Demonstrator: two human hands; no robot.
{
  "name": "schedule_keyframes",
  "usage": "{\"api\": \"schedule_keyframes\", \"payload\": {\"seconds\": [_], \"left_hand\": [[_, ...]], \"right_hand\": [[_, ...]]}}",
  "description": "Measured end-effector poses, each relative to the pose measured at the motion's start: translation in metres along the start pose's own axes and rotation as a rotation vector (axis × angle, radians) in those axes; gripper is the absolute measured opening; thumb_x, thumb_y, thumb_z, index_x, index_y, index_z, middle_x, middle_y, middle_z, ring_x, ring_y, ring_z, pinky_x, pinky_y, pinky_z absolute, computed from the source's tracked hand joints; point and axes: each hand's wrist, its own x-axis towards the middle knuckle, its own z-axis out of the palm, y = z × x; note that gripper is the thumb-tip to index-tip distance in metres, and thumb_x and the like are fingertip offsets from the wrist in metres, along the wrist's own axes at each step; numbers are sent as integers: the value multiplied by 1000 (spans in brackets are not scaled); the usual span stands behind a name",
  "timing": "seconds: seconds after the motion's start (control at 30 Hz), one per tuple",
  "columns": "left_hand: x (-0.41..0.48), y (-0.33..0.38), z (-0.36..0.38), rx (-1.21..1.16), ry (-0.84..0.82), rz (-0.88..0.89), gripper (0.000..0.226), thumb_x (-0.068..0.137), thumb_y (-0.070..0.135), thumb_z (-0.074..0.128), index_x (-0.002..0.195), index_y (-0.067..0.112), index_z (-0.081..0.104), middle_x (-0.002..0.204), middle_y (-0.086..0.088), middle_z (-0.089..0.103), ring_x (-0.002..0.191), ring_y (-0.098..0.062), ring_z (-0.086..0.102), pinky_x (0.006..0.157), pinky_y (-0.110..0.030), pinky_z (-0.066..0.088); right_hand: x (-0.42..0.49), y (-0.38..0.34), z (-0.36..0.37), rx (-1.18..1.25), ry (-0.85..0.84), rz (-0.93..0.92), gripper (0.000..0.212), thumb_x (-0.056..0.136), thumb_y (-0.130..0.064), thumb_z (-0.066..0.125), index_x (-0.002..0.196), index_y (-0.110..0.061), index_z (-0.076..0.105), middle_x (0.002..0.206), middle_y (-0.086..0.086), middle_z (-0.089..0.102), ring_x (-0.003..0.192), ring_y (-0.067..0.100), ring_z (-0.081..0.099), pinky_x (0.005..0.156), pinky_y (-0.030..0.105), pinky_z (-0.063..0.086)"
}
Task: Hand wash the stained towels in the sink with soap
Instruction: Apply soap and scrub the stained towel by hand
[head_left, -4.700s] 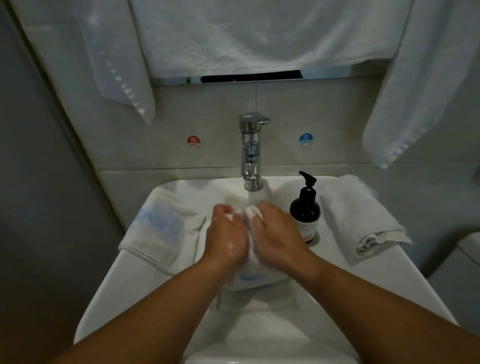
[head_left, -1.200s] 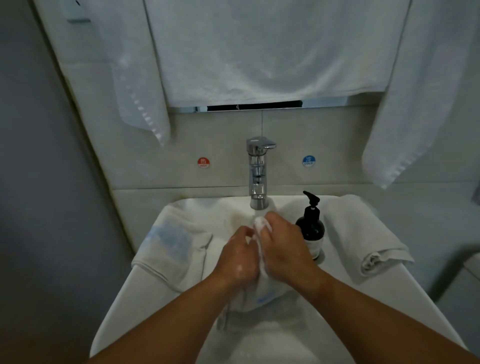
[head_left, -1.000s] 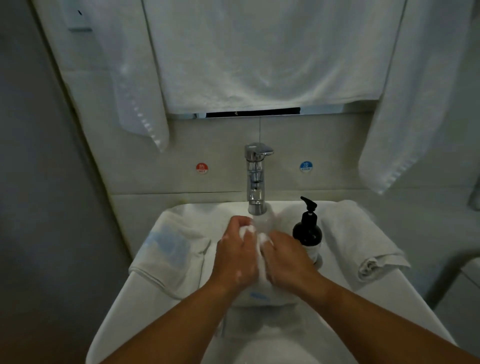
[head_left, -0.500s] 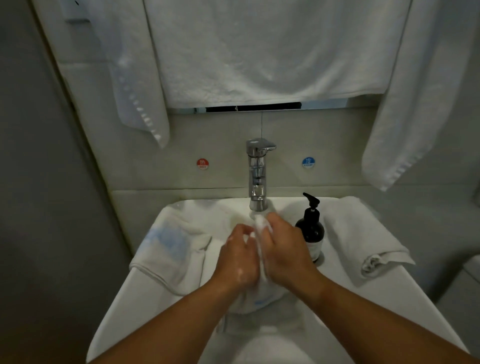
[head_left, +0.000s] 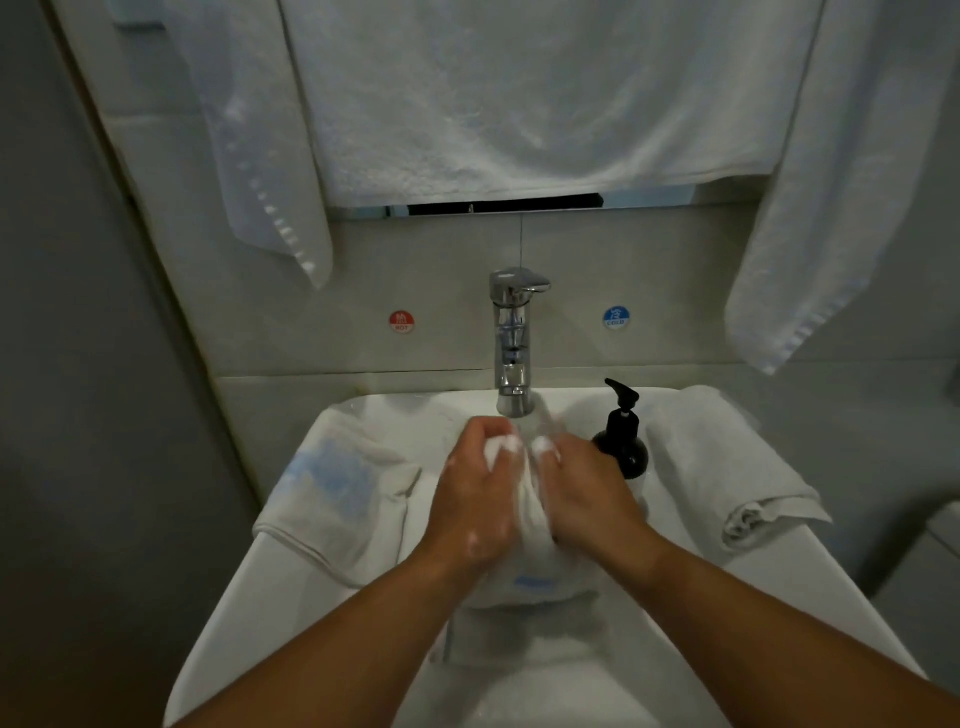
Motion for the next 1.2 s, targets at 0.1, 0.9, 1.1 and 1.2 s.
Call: {"api": "schedule_keyframes", "payload": {"seconds": [0.1, 0.9, 1.1, 1.2], "left_hand": [[8, -2, -1, 117, 117, -134, 10, 105, 32, 45, 107, 31, 55, 103, 4, 66, 96, -19, 62, 88, -38, 52], [28, -15, -28, -490, 231, -340, 15, 92, 12, 69, 100, 24, 71, 104, -14, 72, 85, -25, 67, 81, -44, 58], [19, -17, -17, -338, -10, -423, 62, 67, 71, 68, 111, 27, 66, 105, -6, 74, 100, -28, 70, 94, -52, 56], [10, -16, -8, -182, -115, -339, 59, 66, 80, 61, 115, 47, 61, 117, 3, 71, 106, -23, 68, 96, -50, 55]], "right_hand": [[-16, -4, 8, 23, -13, -178, 29, 108, -36, 36, 90, -23, 56, 94, 0, 64, 86, 18, 58, 73, 30, 39], [1, 16, 2, 716, -438, 320, 59, 70, -55, 81, 110, -12, 76, 104, 11, 77, 101, 35, 73, 99, 57, 53], [6, 4, -9, 1050, -73, -14, 16, 103, -14, 55, 107, -3, 66, 90, 13, 74, 81, 22, 72, 67, 31, 58], [8, 12, -11, 881, 90, -29, 24, 103, -33, 57, 99, -11, 67, 87, 7, 75, 82, 21, 73, 71, 36, 58]]}}
